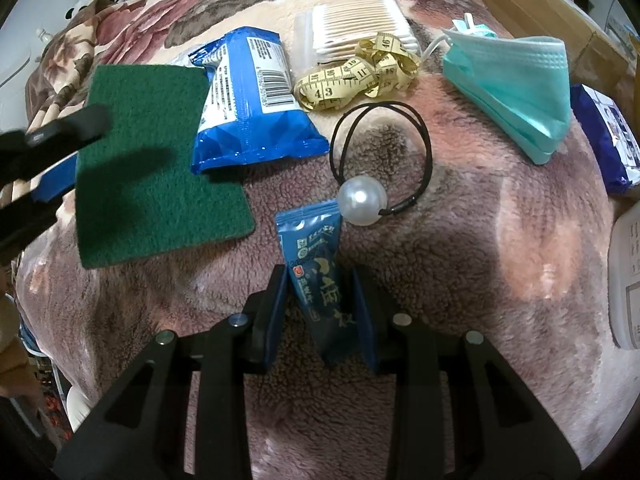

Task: Organize soft objects
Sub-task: 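Grasp the green scouring pad with the left tool while the right tool grasps the blue packet, then lift the green pad and blue packet and carry them toward the yellow basket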

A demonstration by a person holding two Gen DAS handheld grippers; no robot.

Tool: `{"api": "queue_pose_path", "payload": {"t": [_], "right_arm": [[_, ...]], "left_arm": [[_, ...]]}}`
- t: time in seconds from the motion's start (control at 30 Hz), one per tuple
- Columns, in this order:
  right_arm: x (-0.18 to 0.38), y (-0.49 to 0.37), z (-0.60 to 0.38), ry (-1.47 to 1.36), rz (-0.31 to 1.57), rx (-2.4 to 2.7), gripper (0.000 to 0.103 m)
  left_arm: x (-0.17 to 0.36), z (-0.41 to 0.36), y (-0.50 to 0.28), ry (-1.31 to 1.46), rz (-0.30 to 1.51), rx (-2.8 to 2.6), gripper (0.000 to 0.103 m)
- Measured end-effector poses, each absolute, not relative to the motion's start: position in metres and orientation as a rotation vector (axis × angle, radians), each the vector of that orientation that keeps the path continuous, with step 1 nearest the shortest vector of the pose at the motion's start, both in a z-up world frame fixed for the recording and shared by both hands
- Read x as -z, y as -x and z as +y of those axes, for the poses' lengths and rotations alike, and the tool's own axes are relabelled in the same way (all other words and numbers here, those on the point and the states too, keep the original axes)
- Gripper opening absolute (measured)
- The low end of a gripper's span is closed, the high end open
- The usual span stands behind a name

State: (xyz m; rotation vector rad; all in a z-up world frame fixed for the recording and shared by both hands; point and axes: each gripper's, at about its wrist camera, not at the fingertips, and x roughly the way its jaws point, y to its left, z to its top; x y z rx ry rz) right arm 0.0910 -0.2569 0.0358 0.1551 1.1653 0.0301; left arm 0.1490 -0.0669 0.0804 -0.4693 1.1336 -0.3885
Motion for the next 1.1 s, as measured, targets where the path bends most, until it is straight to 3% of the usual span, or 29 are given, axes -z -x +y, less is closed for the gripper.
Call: {"api": "queue_pose_path", "payload": {"t": [0.2,0.27,0.43,1.1], "right_arm": [[-0.036,-0.091,-0.26,-0.167,1.166,-0.036,0.033],[-0.036,-0.092,-0.261,-0.171,1.167,-0.037,0.033],[-0.039,-0.089,-0.258,-0.143,1.15,-0.044,0.03],[-0.082,-0.049,-0.249,-0.171,1.049,-0.063,0.026]], "left_arm": [[-0.052,-0.076,-0.166,0.455,1.211,0.288,0.035],[-0.049,-0.074,-0.165,0.454,1.226,0.266,0.017],[-0.069,-0.065,-0.145,0.372,1.173,0.251,0.007],[-0.115,-0.047,-0.069,0.201,1.169,0.229,0.006]]}}
